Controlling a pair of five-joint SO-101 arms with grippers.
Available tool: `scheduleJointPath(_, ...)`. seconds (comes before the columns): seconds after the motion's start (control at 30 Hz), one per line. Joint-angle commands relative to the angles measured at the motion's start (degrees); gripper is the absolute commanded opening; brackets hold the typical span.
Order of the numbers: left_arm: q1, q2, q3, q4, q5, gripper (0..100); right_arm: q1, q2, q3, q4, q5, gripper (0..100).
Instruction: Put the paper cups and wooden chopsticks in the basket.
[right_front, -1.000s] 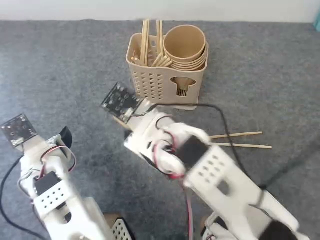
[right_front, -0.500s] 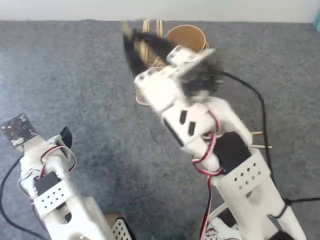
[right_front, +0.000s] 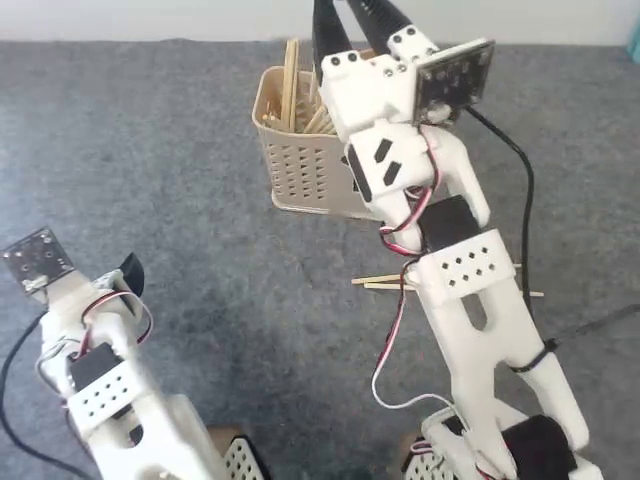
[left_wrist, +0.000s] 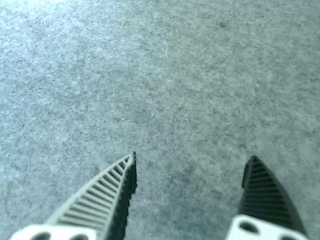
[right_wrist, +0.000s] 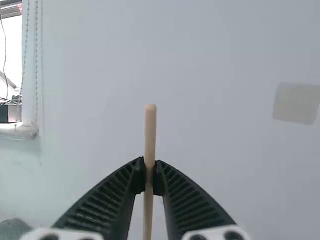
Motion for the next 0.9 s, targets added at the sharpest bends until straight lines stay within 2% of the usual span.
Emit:
scheduleJointPath(0.0,0.0,-1.0,-0.4,-1.6,-0.8,32,0.2,0.4,-3.3,-0.6,-4.1,1.1)
scheduleJointPath(0.07,0.0,-1.0,-0.4,-1.6,-0.8,32,0.2,0.4,-3.2,2.2,-4.5,1.7)
scheduleJointPath(0.23,0.0,-1.0,-0.4,-1.6,-0.8,32,0.2,0.4,-3.3,10.2,-4.7,13.0)
scheduleJointPath(0.43,0.0,-1.0,-0.4,-1.6,-0.8,32,0.0,-1.2,-4.0,14.4,-4.7,13.7)
scheduleJointPath(0.73,0.0,-1.0,-0.4,-1.6,-0.8,32,-3.1,-14.4,-14.1,52.8,-4.7,13.7)
scheduleJointPath(0.87,0.0,-1.0,-0.4,-1.6,-0.8,32,-2.9,-20.7,-16.5,66.3,-4.4,13.7)
